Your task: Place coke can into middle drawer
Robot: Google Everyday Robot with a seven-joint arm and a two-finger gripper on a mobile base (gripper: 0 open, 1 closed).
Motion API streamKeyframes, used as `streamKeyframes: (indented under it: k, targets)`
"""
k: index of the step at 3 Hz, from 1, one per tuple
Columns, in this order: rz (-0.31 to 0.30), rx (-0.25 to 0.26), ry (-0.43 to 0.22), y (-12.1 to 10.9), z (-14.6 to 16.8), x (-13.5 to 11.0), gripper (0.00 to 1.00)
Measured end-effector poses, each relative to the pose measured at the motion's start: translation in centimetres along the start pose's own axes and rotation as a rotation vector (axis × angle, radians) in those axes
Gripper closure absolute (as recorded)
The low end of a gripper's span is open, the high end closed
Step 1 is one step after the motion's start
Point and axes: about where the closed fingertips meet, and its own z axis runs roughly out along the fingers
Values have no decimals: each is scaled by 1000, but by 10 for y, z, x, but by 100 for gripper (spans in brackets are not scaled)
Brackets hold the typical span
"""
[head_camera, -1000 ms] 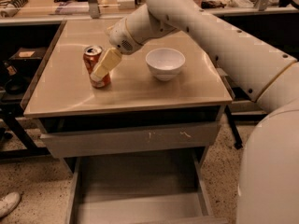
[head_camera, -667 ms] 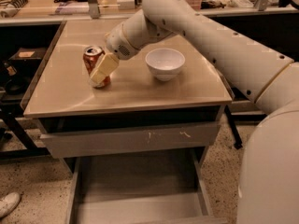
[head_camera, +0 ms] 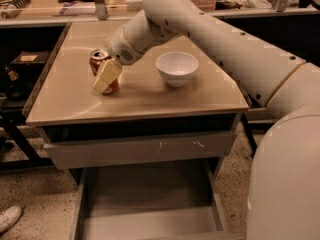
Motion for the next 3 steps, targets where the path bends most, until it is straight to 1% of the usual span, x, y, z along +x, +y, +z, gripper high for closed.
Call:
streamKeyframes:
  k: [1, 2, 3]
  targets:
    - [-9, -36, 7, 6, 10, -2, 0]
    - [-9, -36, 7, 6, 10, -2, 19]
    - [-9, -36, 7, 6, 10, -2, 42]
